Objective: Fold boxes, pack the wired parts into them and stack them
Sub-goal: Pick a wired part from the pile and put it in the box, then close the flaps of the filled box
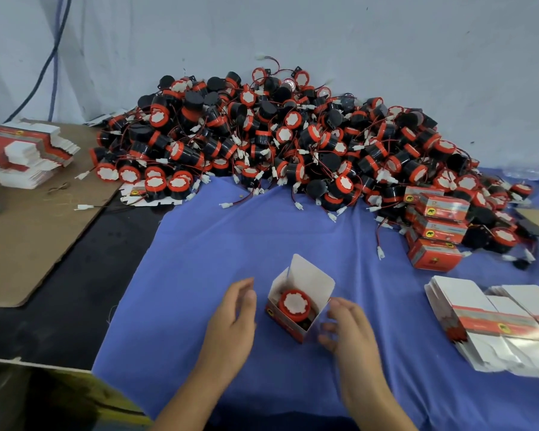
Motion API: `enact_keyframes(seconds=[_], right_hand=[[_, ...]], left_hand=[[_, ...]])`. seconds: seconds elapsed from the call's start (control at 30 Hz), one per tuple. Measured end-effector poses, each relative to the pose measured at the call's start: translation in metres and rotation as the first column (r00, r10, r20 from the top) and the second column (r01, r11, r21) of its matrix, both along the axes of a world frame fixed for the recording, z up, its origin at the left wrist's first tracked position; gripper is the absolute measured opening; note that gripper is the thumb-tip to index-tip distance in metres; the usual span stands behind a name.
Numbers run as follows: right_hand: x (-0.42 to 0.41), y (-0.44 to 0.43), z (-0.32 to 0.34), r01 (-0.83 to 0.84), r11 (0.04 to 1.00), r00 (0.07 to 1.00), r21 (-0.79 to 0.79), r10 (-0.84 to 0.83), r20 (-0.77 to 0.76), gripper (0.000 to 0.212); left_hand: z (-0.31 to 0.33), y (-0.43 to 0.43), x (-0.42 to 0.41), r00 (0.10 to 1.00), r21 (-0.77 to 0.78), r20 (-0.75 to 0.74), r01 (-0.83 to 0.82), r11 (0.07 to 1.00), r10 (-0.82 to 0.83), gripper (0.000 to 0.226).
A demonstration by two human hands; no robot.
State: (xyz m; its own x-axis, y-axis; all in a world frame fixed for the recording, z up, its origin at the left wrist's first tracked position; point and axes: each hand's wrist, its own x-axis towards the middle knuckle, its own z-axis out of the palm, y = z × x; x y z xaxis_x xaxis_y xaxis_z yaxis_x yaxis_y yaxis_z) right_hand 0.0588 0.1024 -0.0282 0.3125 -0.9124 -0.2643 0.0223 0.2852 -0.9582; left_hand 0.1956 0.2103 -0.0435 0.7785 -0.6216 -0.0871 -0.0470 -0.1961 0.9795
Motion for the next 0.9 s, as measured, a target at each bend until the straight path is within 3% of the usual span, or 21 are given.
enact_keyframes(seconds=[0.07, 0.17, 0.27, 0.3, 0.4, 0.57, 0.63, 0.7, 0.8, 0.9], right_hand=[[0.003, 0.006, -0.008, -0.101, 0.995, 0.995, 0.018, 0.101, 0.02, 0.011], [0.006, 0.003, -0.01, -0.154, 0.988, 0.987, 0.01, 0.154, 0.048, 0.009], [0.007, -0.001, -0.012, -0.233, 0.969, 0.972, -0.076, 0.232, -0.026, 0.017], [0.008, 0.0, -0.012, -0.245, 0.963, 0.969, -0.116, 0.239, -0.062, 0.025], [0.013, 0.003, -0.015, -0.243, 0.935, 0.965, -0.258, 0.206, -0.165, 0.039], [0.003, 0.002, -0.02, -0.349, 0.829, 0.932, -0.438, 0.26, -0.251, 0.021], [-0.009, -0.001, -0.016, -0.433, 0.801, 0.901, -0.413, 0.367, -0.233, 0.018], [-0.019, -0.005, -0.013, -0.508, 0.775, 0.861, -0.376, 0.461, -0.213, 0.03], [-0.025, -0.01, -0.017, -0.552, 0.738, 0.833, -0.387, 0.503, -0.229, 0.027], [-0.03, -0.009, -0.023, -0.567, 0.731, 0.82, -0.379, 0.541, -0.184, 0.036]], left_hand=[[0.01, -0.009, 0.003, 0.995, -0.023, -0.067, 0.075, 0.997, -0.077, 0.03], [0.009, -0.011, 0.008, 0.994, 0.014, -0.107, 0.039, 0.999, -0.038, 0.029], [0.004, -0.008, 0.01, 0.989, 0.024, -0.129, 0.072, 0.997, -0.068, 0.019], [0.003, -0.007, 0.01, 0.987, 0.018, -0.133, 0.089, 0.996, -0.086, 0.026], [-0.001, -0.008, 0.006, 0.991, 0.02, -0.027, 0.13, 0.991, -0.129, 0.033], [-0.007, -0.003, 0.002, 0.98, -0.022, 0.182, 0.089, 0.996, -0.084, 0.026], [-0.005, 0.001, 0.003, 0.962, 0.005, 0.25, 0.116, 0.993, -0.113, 0.023], [-0.002, 0.008, 0.006, 0.94, 0.075, 0.262, 0.206, 0.976, -0.218, 0.02], [-0.002, 0.023, 0.011, 0.878, 0.17, 0.249, 0.375, 0.911, -0.408, 0.045], [-0.003, 0.032, 0.014, 0.816, 0.231, 0.301, 0.44, 0.868, -0.493, 0.062]])
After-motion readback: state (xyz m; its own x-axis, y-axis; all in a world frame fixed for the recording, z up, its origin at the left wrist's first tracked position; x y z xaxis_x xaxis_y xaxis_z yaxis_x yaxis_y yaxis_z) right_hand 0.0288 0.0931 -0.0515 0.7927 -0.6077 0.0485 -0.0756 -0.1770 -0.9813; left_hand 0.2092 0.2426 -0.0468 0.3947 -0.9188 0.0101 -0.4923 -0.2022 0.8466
